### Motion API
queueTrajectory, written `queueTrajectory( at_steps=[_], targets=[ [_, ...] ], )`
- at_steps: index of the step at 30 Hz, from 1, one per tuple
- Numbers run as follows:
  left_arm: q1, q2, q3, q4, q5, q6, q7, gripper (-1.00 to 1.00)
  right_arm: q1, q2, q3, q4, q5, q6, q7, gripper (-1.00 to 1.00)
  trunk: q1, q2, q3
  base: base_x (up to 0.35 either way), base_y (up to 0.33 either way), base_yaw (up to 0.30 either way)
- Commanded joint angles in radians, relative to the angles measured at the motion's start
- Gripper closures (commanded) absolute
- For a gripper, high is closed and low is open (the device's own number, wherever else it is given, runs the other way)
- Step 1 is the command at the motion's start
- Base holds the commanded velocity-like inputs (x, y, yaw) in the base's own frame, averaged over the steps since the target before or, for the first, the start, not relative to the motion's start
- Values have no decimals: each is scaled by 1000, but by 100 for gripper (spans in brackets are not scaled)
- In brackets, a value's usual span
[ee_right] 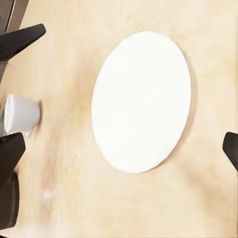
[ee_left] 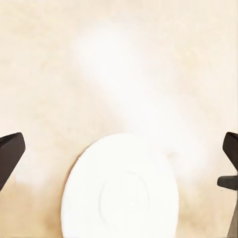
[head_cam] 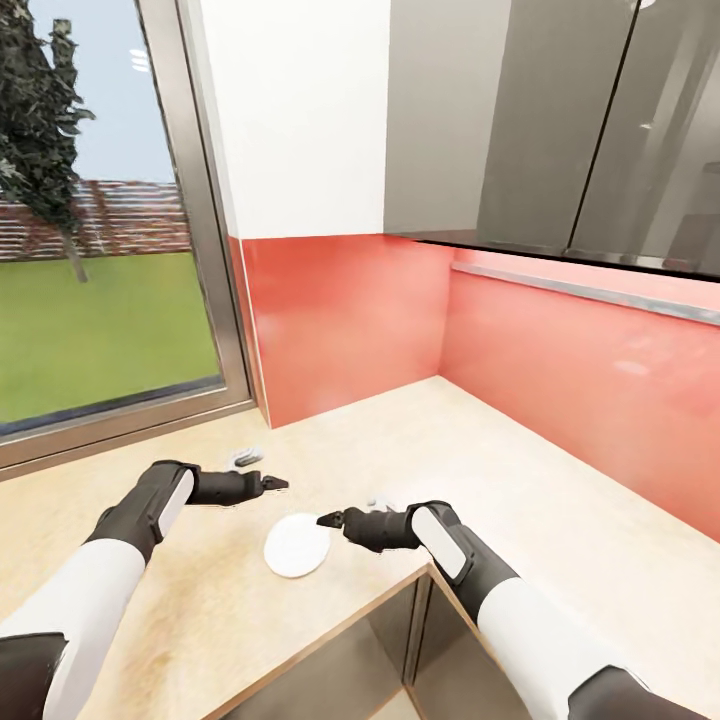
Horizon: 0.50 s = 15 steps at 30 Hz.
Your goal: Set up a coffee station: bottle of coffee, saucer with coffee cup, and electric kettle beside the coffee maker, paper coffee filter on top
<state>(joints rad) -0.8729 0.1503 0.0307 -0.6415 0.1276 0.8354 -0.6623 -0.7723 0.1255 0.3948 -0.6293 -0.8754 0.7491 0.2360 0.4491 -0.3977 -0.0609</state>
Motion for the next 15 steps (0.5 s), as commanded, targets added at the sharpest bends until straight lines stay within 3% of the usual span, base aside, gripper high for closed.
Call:
queueTrajectory(
  at_steps=[1,10,15],
  targets=[
    [0,0,1,1,8,-8,1,-100,0,0,1,0,4,2,5,-100,1,-2,-2,73,0,0],
    [2,0,1,29,11,-26,1,-100,9,0,2,8,4,3,5,-100,1,-2,-2,137,0,0],
    [2,0,1,61,10,-29,2,-100,16,1,4,20,5,3,19,-100,1,-2,-2,33,0,0]
  ],
)
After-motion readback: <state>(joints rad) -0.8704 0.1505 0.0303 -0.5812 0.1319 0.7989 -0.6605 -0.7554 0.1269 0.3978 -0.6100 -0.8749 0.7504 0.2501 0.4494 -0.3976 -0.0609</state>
